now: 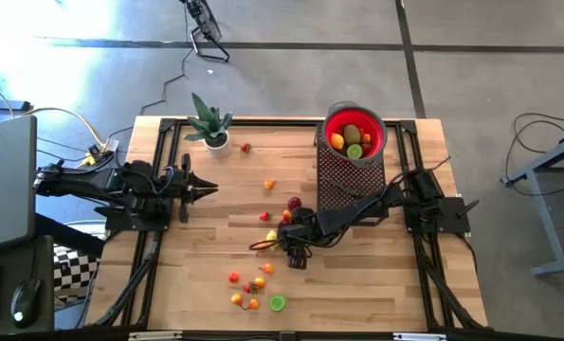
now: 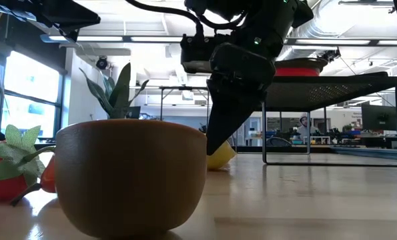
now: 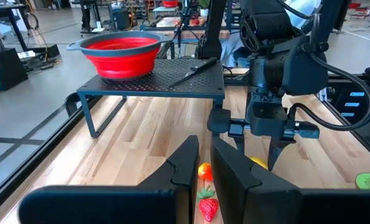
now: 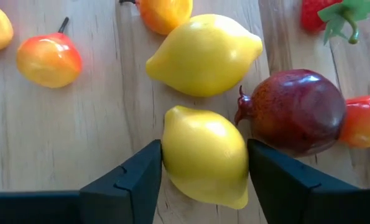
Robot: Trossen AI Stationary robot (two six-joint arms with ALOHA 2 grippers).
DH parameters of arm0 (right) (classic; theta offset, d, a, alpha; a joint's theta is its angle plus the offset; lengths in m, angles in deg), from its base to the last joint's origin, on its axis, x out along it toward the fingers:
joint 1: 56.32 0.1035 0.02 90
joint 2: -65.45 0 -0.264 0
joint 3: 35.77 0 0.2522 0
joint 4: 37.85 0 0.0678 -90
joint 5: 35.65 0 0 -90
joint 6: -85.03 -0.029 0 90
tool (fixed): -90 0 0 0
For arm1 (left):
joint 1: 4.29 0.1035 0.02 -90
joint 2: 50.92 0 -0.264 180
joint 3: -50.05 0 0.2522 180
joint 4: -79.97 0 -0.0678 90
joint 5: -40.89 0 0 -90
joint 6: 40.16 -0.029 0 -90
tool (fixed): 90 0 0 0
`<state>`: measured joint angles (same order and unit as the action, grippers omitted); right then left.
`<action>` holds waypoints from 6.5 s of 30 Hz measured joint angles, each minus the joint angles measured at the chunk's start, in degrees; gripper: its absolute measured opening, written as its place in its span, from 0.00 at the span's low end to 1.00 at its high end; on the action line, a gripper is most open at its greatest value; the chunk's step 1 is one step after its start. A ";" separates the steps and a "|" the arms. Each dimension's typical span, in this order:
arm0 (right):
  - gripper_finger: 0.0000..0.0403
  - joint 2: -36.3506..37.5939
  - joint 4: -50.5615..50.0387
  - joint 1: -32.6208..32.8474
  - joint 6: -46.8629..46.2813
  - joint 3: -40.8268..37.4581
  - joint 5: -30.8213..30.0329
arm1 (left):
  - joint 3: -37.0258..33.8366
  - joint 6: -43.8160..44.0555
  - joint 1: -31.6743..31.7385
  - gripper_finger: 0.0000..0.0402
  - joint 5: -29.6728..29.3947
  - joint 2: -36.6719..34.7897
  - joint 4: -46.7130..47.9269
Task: Pick & Place Fruit
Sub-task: Put the lemon into the strainer bowl on the shelf, then put the kiwi into the strainer bowl on the shelf
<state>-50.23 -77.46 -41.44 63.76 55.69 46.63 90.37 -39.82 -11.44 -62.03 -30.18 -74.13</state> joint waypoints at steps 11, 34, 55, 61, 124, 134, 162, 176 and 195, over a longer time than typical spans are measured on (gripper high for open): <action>0.49 0.00 0.02 0.13 -0.03 0.00 0.17 | 0.00 0.00 0.02 0.09 0.01 0.01 0.00; 0.49 14.96 0.47 0.12 -0.11 0.04 -0.03 | 0.00 -0.02 0.02 0.09 0.01 0.01 0.02; 0.49 38.35 -10.55 -4.07 3.18 0.04 -28.61 | 0.00 0.00 0.02 0.09 -0.01 0.01 0.02; 0.49 41.53 -15.24 -10.67 1.82 0.12 -31.43 | 0.00 0.00 0.02 0.09 0.01 0.01 0.04; 0.58 40.18 -29.88 -35.79 -5.28 0.04 -19.04 | 0.00 0.02 0.02 0.09 0.01 0.01 1.03; 0.38 45.29 -21.27 -29.33 -1.36 0.07 -10.90 | 0.00 0.02 0.02 0.09 0.01 0.01 1.07; 0.15 41.98 -10.69 -5.46 3.61 0.04 -10.56 | 0.00 0.01 0.02 0.09 0.01 0.04 1.42; 0.13 33.34 -5.09 -0.21 3.57 0.04 -11.20 | 0.00 0.02 0.02 0.09 0.01 0.04 1.53; 0.13 25.42 3.19 2.20 1.69 0.04 -2.24 | 0.00 0.12 0.02 0.09 0.11 0.03 1.52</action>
<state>-24.80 -74.27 -39.25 65.45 55.73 44.39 90.37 -39.70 -11.42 -61.92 -30.15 -72.61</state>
